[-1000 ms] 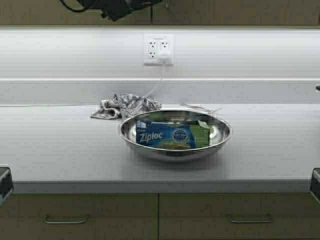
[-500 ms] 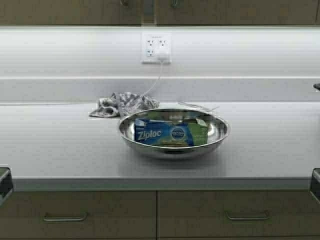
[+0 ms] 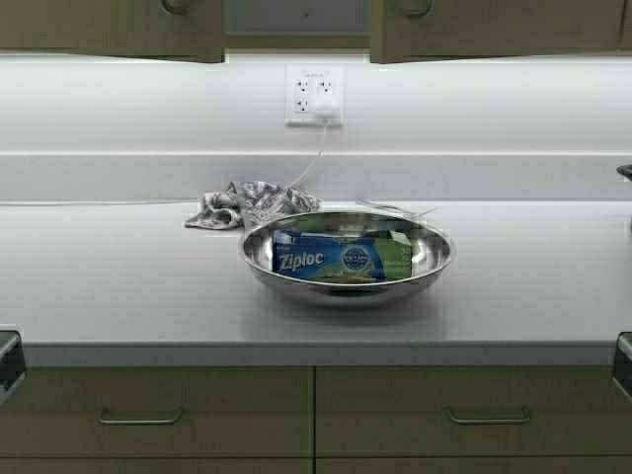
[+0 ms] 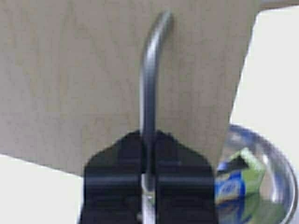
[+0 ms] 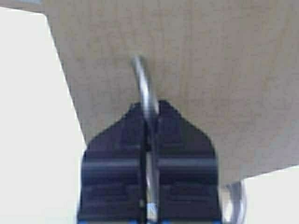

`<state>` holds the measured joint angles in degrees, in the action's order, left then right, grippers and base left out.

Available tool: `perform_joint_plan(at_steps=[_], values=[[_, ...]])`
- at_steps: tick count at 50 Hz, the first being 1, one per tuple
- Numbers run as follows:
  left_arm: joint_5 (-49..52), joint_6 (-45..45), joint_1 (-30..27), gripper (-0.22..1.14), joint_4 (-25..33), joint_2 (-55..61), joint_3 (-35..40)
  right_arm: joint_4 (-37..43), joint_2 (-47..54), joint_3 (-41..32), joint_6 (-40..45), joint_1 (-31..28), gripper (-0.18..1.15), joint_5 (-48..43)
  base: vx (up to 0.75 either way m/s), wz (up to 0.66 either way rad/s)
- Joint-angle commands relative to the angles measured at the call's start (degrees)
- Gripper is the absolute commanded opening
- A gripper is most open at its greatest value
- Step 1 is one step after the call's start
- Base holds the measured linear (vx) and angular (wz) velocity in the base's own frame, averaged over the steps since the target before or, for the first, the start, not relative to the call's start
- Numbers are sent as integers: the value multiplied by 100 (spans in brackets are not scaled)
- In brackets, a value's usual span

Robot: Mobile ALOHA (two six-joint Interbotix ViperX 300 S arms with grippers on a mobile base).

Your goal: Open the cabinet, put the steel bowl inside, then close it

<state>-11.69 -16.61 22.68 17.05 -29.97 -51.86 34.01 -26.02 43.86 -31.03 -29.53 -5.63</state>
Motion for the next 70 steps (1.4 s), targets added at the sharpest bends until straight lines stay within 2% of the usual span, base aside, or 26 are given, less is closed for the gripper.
perform_joint_plan(at_steps=[1,9,13,15,16,21,24,26,31,37,40,43,46,48,50,51,53,55,57,59,60,64,70], values=[[281,-26,-404,3,-53,-773,-211,-18,-554,369,35,272,8,167,-5,0],[431,-35,-650,5,-62,-1292,-554,-141,-1020,571,79,668,11,589,-3,0],[580,-35,-694,16,-97,-1310,-545,-220,-1020,519,53,747,27,1187,-3,1],[756,-26,-694,28,-114,-1292,-501,-290,-1020,439,62,826,43,1600,-2,0],[870,-35,-703,36,-132,-1283,-475,-352,-1046,404,70,888,57,1863,-2,-1],[1450,-26,-703,82,-229,-1318,-378,-492,-1204,387,149,1090,98,2470,-2,-1],[1679,-18,-703,106,-308,-1389,-404,-589,-1354,413,202,1187,107,2602,-1,-1],[1793,-18,-703,109,-369,-1441,-448,-712,-1521,466,255,1257,105,2725,0,0],[1960,-18,-703,100,-475,-1688,-633,-1099,-1881,562,360,1380,103,3050,0,0],[2435,-26,-703,95,-501,-2092,-765,-1424,-2276,571,589,1397,102,3595,0,0],[2848,-26,-703,86,-492,-2303,-747,-1415,-2470,527,729,1397,100,3911,0,0],[3234,-26,-686,66,-475,-2531,-694,-1345,-2646,457,870,1362,94,4157,0,0],[3454,0,-598,32,-387,-2751,-650,-1187,-2733,413,967,1239,80,4298,0,0],[3472,-18,-439,8,-246,-2892,-642,-1011,-2751,378,984,1072,67,4289,0,0],[3419,-18,-202,-11,-88,-2979,-624,-809,-2733,343,984,853,49,4245,0,0],[3366,-18,-88,-16,-9,-2997,-624,-729,-2707,334,976,712,40,4184,0,0],[3252,-18,185,-15,158,-2988,-598,-615,-2654,316,967,431,20,4017,0,0],[3111,-26,492,-6,255,-2927,-562,-571,-2593,308,958,132,2,3753,0,0],[2936,-18,782,3,334,-2804,-527,-580,-2496,308,967,-193,-7,3410,0,0],[2742,-9,1090,10,369,-2619,-475,-580,-2364,308,958,-519,-6,3076,0,0],[2628,-9,1230,10,378,-2514,-448,-606,-2259,299,958,-747,-1,2865,0,0],[2162,-9,1758,5,378,-1995,-255,-721,-1863,176,967,-1257,11,2443,0,0],[1406,-9,2224,3,299,-914,229,-896,-1213,-35,1002,-1556,8,2118,0,0]])
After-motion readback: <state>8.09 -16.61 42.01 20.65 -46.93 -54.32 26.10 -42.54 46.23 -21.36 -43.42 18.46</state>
